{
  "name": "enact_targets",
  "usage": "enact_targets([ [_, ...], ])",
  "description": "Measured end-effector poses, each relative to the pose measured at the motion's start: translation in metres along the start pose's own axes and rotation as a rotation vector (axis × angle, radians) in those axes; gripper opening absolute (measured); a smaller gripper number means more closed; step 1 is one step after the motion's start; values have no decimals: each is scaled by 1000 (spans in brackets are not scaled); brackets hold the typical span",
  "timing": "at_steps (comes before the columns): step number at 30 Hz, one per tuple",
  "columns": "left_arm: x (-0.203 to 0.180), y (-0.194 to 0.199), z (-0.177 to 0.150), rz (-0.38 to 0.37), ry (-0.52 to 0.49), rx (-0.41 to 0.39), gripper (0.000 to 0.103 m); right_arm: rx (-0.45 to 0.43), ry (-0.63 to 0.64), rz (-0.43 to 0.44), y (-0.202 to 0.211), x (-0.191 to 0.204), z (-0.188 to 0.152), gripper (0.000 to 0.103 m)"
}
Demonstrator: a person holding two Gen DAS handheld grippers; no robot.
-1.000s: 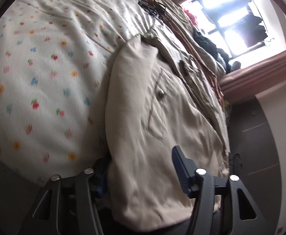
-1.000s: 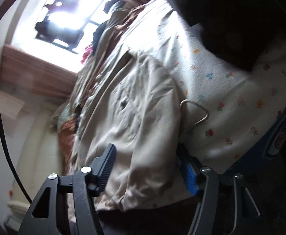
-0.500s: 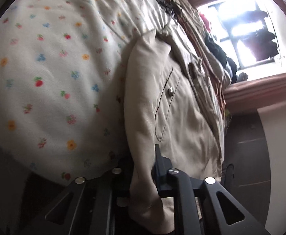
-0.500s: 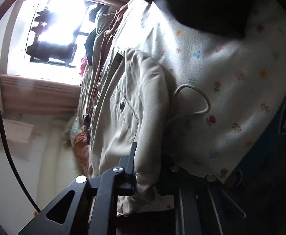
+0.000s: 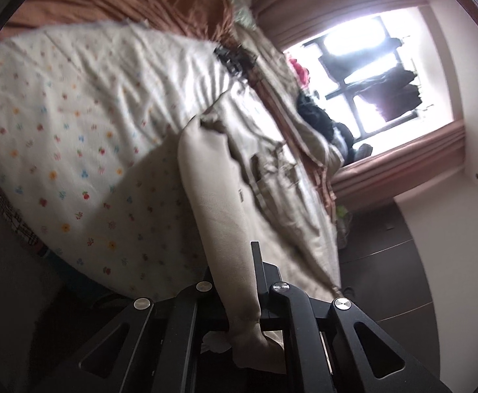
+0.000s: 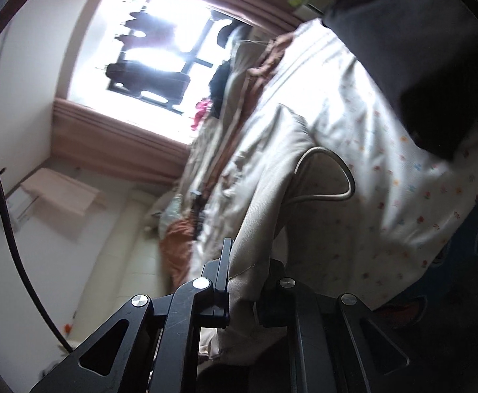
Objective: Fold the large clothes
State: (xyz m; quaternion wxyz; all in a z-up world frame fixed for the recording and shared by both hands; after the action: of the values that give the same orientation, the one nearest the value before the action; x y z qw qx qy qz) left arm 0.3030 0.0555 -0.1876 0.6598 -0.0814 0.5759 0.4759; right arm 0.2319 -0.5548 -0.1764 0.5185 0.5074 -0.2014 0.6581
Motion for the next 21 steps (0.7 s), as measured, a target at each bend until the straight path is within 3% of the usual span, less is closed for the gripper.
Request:
enact_targets([
  [11,-52,91,-11,-123,-45,-103,7,-39,99,128,70,71,-13,12],
  [21,-59,148,-33,-175,-60,-146,7,-45,146,169,117,89,-35,12],
])
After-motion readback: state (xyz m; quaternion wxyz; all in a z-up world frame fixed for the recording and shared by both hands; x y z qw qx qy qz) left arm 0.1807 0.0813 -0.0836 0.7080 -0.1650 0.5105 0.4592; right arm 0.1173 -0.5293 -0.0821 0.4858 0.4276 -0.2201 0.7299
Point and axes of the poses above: each gripper's, at about its wrist camera, not at the fingertips, and y roughly against the way its jaws point, x to its left, z to its top, the point moved 7 cm from there along -y, roughly the way its jaws point, and after that the axes turned 1 degree about y, right-handed, at the moved point
